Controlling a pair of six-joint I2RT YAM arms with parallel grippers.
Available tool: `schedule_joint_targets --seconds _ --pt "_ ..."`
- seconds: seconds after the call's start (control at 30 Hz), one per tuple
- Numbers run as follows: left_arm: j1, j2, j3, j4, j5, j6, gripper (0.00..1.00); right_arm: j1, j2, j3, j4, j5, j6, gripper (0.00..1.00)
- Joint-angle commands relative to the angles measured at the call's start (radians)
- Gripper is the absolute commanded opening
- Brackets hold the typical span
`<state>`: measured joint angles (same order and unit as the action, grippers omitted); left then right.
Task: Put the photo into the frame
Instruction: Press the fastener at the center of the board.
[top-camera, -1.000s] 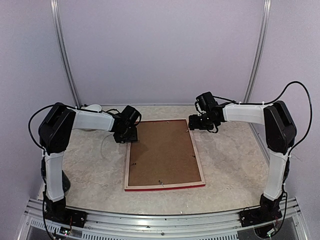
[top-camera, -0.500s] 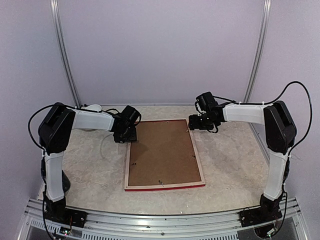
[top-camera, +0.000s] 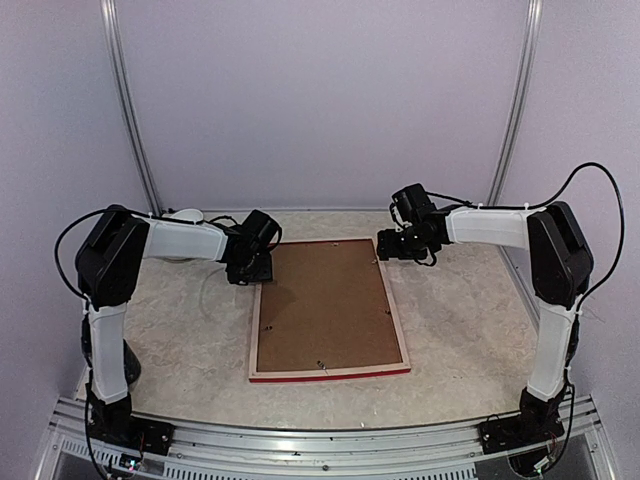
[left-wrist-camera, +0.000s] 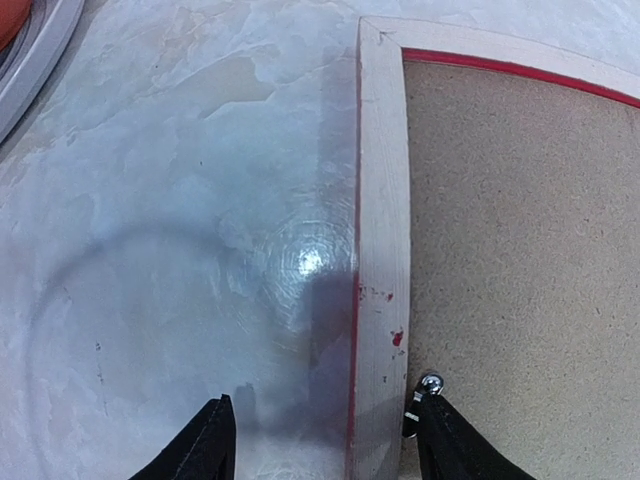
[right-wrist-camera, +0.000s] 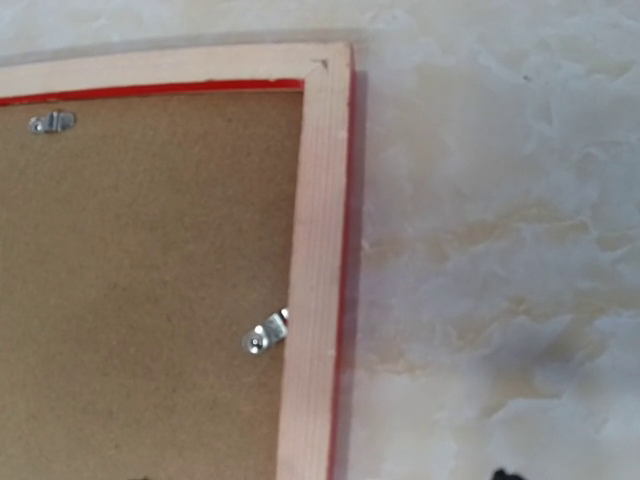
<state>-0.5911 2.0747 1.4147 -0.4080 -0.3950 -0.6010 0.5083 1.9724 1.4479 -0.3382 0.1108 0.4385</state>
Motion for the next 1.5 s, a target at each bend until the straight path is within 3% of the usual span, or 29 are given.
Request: schedule_joint_targets --seconds 0.0,0.7,0.97,1.47 --pt "0.002 -0.001 0.004 0.014 0.019 0.008 0.61 0.002 -0.024 -0.010 0.014 0.001 0.001 0.73" --pt "0.006 0.057 0.021 -0.013 0.011 0.003 0.61 0.004 -0.029 -0.019 0.024 -0.002 0.001 0.73" --pt "0.005 -0.037 -0.043 0.067 0.014 -0.003 0.60 0.004 -0.028 -0.021 0.025 -0.001 0.001 0.73" --pt "-0.001 0.017 0.042 -0.016 -0.057 0.028 0.60 0.003 -0.029 -0.014 0.022 -0.007 -0.003 0.73"
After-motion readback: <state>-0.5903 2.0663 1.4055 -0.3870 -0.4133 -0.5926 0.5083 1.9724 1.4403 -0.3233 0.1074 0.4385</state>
